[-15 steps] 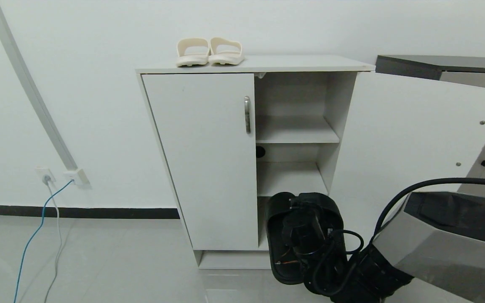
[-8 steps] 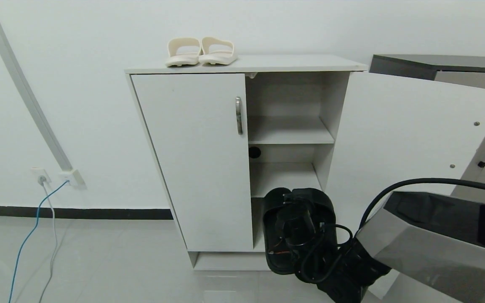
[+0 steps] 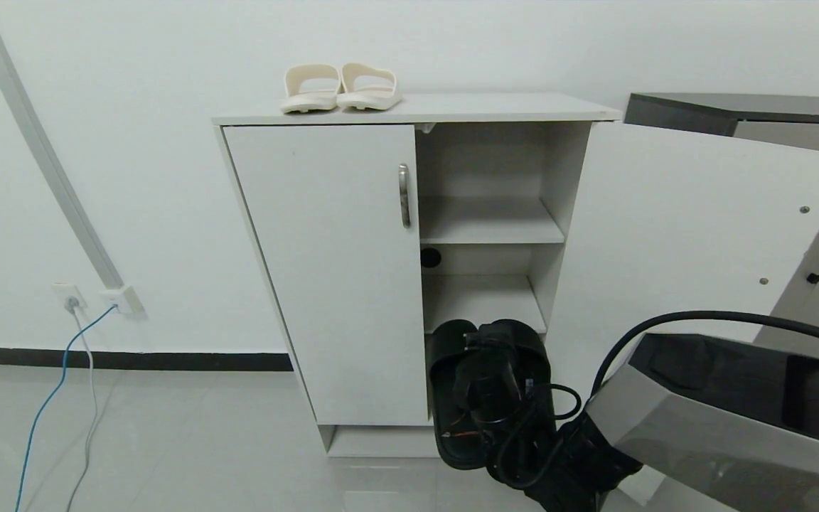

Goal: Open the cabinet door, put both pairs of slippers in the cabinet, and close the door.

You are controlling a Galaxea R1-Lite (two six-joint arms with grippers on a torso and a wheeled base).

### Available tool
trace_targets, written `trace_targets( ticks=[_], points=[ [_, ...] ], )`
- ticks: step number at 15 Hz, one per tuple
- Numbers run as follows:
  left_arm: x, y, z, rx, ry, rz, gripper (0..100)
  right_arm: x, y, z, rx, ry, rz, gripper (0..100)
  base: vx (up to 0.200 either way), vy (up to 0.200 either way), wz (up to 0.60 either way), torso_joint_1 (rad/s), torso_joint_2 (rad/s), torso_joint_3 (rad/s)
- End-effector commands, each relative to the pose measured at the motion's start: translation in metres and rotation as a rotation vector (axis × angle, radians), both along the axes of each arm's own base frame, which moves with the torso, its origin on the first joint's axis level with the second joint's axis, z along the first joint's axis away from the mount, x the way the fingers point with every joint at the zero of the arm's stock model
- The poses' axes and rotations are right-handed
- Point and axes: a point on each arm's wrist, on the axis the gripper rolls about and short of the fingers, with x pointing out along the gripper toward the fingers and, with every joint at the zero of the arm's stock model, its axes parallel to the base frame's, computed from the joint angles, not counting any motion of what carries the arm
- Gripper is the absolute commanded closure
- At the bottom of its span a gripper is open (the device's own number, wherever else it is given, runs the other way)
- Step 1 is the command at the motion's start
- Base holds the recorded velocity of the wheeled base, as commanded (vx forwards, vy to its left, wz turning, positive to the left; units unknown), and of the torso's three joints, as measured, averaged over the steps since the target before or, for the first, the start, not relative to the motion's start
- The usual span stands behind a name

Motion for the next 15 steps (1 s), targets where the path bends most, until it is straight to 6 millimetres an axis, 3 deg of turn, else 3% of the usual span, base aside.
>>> trace_targets(
  ticks=[1, 7, 15],
  points=[
    [0.000, 0.000, 0.000, 0.000, 0.001, 0.000, 100, 0.000, 0.003, -0.003, -0.001, 0.001, 0.006, 100, 0.000, 0.000, 0.00, 0.000, 0.00, 0.000],
    [0.000, 0.000, 0.000, 0.000, 0.001, 0.000, 100, 0.005, 0.000, -0.008, -0.009, 0.008, -0.010, 100, 0.000, 0.000, 0.00, 0.000, 0.00, -0.014],
    [0.000, 0.000, 0.000, 0.002, 0.001, 0.000, 100, 0.019, -0.009, -0.012, -0.006, 0.009, -0.046, 100, 0.000, 0.000, 0.00, 0.005, 0.00, -0.183]
  ],
)
